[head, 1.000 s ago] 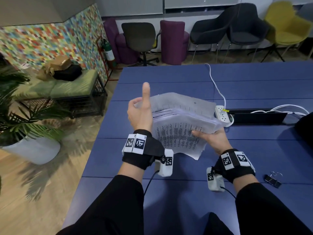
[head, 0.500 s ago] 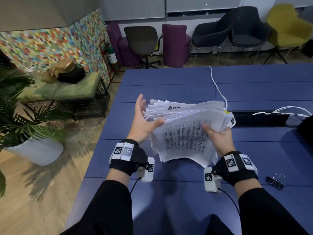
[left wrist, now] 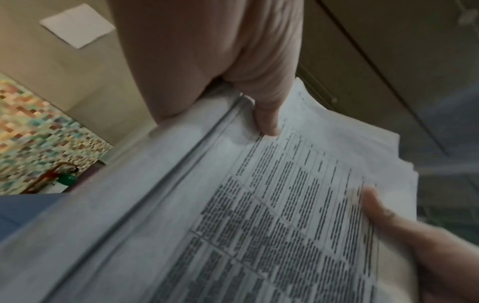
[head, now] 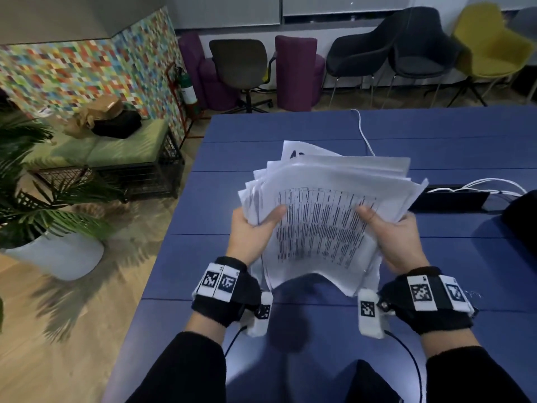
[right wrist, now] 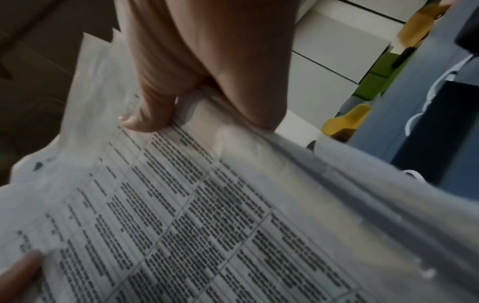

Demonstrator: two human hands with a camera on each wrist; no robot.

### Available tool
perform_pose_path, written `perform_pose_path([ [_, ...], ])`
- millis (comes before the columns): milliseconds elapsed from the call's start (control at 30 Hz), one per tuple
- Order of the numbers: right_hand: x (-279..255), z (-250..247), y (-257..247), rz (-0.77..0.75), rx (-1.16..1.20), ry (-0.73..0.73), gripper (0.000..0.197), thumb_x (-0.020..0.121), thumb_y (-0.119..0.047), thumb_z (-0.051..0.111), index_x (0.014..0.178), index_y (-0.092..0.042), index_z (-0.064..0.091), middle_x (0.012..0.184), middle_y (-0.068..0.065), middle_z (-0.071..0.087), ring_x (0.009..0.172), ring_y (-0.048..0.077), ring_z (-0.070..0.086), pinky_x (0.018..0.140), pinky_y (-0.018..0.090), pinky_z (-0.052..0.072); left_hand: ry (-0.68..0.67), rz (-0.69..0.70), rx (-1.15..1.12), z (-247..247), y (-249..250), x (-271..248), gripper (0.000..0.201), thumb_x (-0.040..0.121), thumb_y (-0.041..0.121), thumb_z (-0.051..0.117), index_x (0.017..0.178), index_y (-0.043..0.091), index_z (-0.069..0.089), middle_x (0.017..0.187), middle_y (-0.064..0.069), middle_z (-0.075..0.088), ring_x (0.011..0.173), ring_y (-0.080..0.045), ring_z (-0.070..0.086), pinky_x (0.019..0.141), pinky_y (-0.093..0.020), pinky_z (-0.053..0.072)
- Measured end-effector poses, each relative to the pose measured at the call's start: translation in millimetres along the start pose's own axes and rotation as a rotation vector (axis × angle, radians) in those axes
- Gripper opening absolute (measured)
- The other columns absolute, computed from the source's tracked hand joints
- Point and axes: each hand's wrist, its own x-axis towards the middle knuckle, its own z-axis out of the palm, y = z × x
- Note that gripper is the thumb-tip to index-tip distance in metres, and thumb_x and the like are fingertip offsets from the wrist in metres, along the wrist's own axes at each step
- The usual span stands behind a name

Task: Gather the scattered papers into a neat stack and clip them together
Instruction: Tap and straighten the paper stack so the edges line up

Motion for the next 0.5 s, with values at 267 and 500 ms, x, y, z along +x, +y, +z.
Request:
perform_pose_path([
  [267,-7.4,-10.3,27.5,0.042,-0.126,-0.222,0.041,0.061,-0.006,0.078,0.101,-0.011,0.069,0.09,-0.001,0.075,0.084,0.011,0.069,0.074,0.021,0.055,0.05,0.085,-0.071,-11.2,-7.0,-13.6,0.047,0.068,0.003,0.081,0.111,-0.002,0.062,0.092,0.002,0.07,0.075,0.005,0.067,0.065,-0.01,0.052],
  [500,5.8,-18.3,37.0,0.05,-0.146,-0.231,0.035,0.068,0.013,0.071,0.076,-0.013,0.048,0.092,0.004,0.076,0.091,0.01,0.07,0.077,0.017,0.054,0.093,0.25,-0.08,-5.5,3.9,-8.9,0.054,0.06,0.04,0.081,0.108,0.019,0.066,0.102,0.0,0.072,0.098,-0.013,0.066,0.089,-0.032,0.051],
])
